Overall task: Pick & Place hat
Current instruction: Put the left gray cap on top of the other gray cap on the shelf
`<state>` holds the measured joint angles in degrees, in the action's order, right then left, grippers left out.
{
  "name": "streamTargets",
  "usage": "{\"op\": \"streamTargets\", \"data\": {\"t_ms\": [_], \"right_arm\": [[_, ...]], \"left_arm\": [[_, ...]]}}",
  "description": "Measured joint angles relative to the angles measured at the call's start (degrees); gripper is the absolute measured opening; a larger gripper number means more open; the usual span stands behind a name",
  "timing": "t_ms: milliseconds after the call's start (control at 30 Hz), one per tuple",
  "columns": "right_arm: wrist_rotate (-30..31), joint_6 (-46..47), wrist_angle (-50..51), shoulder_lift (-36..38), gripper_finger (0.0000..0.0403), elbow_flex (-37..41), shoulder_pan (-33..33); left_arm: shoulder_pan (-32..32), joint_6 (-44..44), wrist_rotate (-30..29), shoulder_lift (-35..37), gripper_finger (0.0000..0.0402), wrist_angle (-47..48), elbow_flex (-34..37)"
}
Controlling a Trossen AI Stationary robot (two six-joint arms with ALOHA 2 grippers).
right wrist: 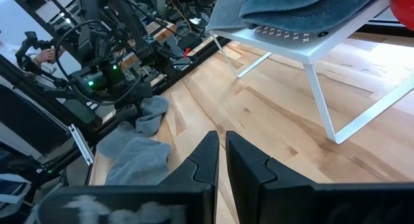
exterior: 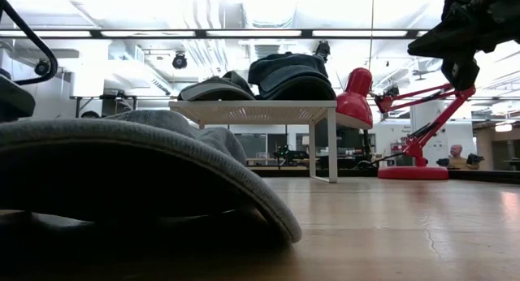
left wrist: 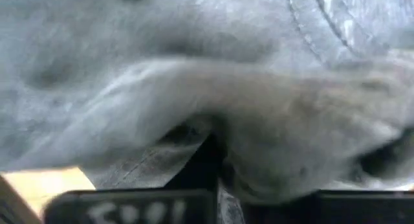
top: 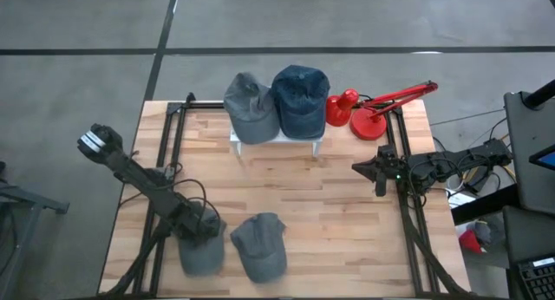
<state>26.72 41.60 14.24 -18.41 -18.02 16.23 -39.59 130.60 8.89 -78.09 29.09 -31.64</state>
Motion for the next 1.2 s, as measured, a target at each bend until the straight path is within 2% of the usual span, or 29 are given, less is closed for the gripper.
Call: {"op": "streamTargets", "data": {"t_ms": [67, 133, 300, 567, 700, 767, 867, 933, 1200], "right_arm": [[0.0, 0.0, 0.0, -0.01, 0.0027, 0.0, 0.0], [0.02, 0.0, 0.0, -0.01, 0.0027, 0.0, 0.0], [0.08, -0.02, 0.02, -0.01, 0.0027, 0.0, 0.01], [0.22, -0.05, 0.09, 0.01, 0.0027, 0.0, 0.0], [0.22, -0.24, 0.12, -0.03, 0.0027, 0.0, 0.0], [0.22, -0.24, 0.11, -0.03, 0.0027, 0.0, 0.0], [0.22, -0.22, 0.11, -0.05, 0.0027, 0.0, 0.0], [0.2, -0.24, 0.11, -0.05, 0.0027, 0.0, 0.01], [0.17, 0.07, 0.08, -0.05, 0.0027, 0.0, 0.01]], "left_arm": [[0.02, -0.36, -1.28, 0.16, 0.0012, 1.72, -1.34], [0.03, -0.5, -2.43, 0.54, 0.0012, 4.16, -3.24], [0.1, -2.03, -7.25, 1.72, 0.0008, 17.08, -11.14], [0.15, -4.01, -14.39, 2.93, 0.0004, 47.32, -29.8], [0.35, -4.05, -19.88, 2.85, 0.0004, 59.81, -39.0], [0.71, -4.96, -24.48, 2.87, 0.0004, 61.39, -42.44], [1.28, -6.13, -37.15, 3.54, 0.0004, 60.9, -45.48], [2.24, -7.1, -43.31, 3.61, 0.0004, 60.97, -47.35], [9.1, -21.13, -53.11, 3.57, 0.0003, 60.93, -53.35]]}}
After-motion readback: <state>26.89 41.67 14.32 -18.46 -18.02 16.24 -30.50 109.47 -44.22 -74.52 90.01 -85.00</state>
